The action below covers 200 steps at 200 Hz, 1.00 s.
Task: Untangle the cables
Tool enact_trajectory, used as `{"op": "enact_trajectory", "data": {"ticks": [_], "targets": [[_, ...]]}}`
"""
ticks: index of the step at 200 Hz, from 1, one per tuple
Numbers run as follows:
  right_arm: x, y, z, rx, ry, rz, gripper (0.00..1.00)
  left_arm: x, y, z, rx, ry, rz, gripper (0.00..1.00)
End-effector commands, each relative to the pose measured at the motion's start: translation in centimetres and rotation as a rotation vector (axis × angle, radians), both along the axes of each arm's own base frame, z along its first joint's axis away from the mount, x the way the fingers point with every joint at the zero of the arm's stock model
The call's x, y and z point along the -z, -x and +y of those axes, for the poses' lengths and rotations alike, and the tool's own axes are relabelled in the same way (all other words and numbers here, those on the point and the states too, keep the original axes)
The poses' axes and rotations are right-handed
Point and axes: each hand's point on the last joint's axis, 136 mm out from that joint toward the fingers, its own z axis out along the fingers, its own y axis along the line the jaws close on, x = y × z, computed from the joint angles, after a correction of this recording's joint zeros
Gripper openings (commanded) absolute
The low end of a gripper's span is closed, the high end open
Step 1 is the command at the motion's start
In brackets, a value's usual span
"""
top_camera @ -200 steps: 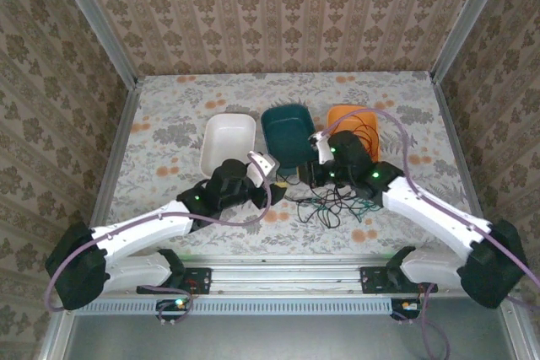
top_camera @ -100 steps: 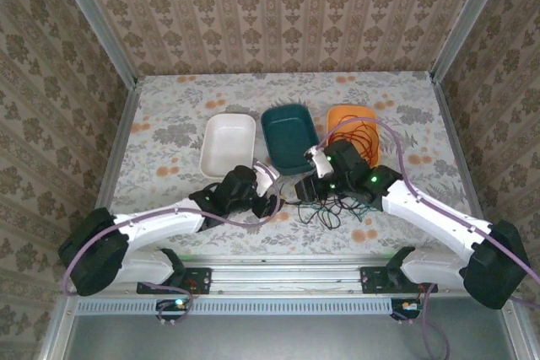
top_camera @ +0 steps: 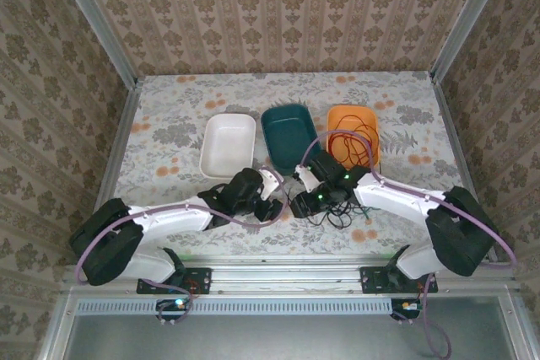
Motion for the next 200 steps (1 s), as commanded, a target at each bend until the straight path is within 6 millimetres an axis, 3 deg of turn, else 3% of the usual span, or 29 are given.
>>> {"op": "enact_trajectory", "data": {"ticks": [1,18,38,58,73,94,120,155,200], "targets": [[1.2,0.6,-0.8,-0.005,0.042,0.013,0.42,-0.7,-0.3,-0.7,0.014,-0.004,-0.032,0.62],[0.0,0.2,-1.3,0.013,0.051,-0.040,0.42,-0.7,-0.1,-1.1,0.024,0.001,-0.032,0.62],[-3.9,-1.1,-2.3,0.070,0.022,-0.182,0.43,-0.6,0.0,-2.0,0.050,-0.007,-0.040,0.62],[-6.9,-2.6,-4.3,0.176,0.011,-0.288,0.45,-0.3,0.2,-3.3,0.096,-0.024,-0.048,0.62],[-7.9,-3.6,-6.2,0.271,0.022,-0.313,0.45,-0.5,0.3,-4.5,0.124,-0.014,-0.054,0.62],[-7.8,-5.0,-8.9,0.406,0.060,-0.294,0.45,-1.2,0.0,-6.4,0.158,0.026,-0.058,0.63],[-5.8,-5.4,-11.3,0.508,0.135,-0.218,0.44,-1.5,0.0,-8.3,0.214,0.034,-0.059,0.63],[-3.9,-6.3,-12.7,0.582,0.170,-0.180,0.43,-1.2,0.9,-10.0,0.296,0.026,-0.027,0.63],[-2.4,-8.4,-13.3,0.636,0.169,-0.182,0.42,-0.3,1.4,-10.5,0.337,-0.003,0.008,0.62]]}}
